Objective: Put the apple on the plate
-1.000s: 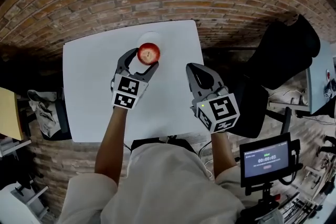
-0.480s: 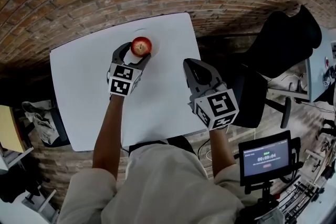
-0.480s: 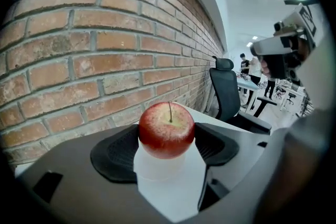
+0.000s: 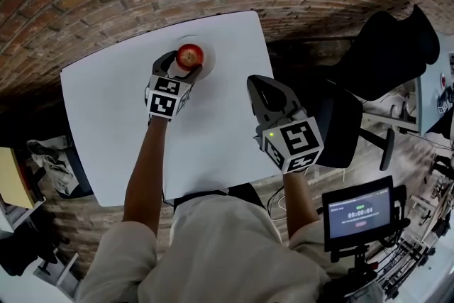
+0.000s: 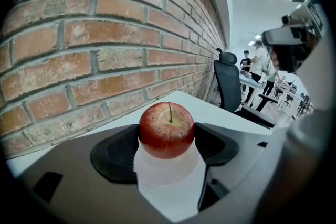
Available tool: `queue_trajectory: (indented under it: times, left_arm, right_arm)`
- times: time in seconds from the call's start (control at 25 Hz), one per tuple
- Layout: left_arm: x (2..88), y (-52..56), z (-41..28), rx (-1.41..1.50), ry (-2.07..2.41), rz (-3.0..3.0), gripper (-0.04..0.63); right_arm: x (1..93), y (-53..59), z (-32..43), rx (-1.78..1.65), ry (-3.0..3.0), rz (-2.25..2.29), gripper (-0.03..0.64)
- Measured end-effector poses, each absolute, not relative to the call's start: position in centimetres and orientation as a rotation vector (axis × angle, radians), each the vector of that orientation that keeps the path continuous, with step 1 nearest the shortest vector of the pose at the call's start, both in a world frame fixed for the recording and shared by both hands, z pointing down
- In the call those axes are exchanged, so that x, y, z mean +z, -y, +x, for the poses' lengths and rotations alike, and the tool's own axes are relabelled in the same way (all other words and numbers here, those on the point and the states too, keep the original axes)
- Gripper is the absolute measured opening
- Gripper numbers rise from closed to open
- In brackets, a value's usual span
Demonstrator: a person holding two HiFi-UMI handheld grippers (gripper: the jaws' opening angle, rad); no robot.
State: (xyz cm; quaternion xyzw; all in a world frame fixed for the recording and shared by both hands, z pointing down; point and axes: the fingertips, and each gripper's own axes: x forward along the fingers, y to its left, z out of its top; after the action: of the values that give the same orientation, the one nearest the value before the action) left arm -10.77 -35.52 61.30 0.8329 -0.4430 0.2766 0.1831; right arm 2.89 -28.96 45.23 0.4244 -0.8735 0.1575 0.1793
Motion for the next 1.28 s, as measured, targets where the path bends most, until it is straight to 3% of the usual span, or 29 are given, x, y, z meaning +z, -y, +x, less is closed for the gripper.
queue_trajectory:
  times: [1.28]
  left_arm:
    - [64.6, 36.7, -10.0, 0.860, 1.229, 2.390, 0.345]
  right_arm:
    - [46.3, 28.1, 4.7, 0.456, 2.417, 1.214, 0.003]
